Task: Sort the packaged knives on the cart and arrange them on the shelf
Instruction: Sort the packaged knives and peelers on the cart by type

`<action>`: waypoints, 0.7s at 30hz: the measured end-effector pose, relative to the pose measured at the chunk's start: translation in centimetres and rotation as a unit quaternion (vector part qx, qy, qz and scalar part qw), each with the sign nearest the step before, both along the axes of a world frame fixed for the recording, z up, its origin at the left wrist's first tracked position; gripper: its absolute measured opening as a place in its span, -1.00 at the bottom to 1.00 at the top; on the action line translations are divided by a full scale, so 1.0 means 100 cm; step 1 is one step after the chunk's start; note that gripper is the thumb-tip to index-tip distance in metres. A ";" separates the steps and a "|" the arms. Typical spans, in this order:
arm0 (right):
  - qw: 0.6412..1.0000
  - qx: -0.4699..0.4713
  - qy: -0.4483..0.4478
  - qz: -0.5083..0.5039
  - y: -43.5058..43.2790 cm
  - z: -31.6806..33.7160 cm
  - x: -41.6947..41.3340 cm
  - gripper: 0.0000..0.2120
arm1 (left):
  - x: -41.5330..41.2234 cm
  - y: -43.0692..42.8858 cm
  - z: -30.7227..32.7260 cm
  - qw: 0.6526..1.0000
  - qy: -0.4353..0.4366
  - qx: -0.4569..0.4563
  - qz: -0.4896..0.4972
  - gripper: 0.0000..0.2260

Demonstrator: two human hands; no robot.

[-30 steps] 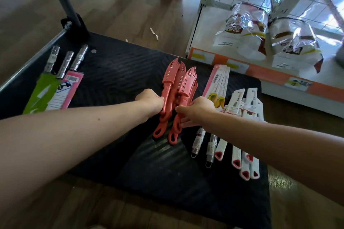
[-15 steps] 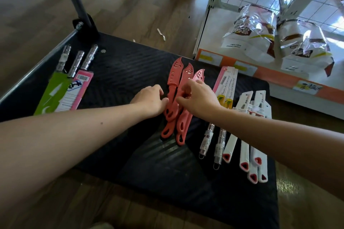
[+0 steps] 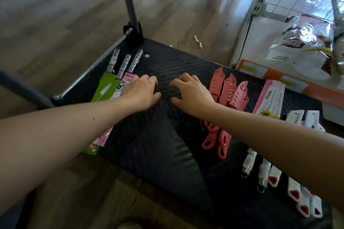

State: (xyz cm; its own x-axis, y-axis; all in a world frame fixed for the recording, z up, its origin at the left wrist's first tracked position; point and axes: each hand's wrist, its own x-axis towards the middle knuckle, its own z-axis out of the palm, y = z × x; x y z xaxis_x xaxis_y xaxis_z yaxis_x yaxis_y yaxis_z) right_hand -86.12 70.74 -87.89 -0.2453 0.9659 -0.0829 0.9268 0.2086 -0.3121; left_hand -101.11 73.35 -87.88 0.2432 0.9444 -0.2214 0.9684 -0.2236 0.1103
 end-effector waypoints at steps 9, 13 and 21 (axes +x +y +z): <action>0.997 0.021 -0.037 0.058 0.043 -0.015 -0.052 -0.58 | -0.070 0.034 0.006 0.993 0.096 0.059 -0.024 -0.66; 0.994 0.044 -0.049 0.089 0.060 -0.023 -0.079 -0.56 | -0.085 0.057 0.015 0.988 0.104 0.102 -0.053 -0.69; 0.977 0.102 -0.126 0.139 0.106 -0.015 -0.087 -0.51 | -0.105 0.084 0.000 0.969 0.176 0.115 -0.130 -0.54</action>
State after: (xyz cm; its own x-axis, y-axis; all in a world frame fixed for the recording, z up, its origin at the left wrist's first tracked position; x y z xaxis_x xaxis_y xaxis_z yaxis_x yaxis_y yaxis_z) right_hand -94.84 81.38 -89.35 -0.4965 0.8680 0.0126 0.8680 0.4966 -0.0069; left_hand -111.64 81.74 -87.85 0.4282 0.8951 -0.1242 0.8441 -0.4452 -0.2988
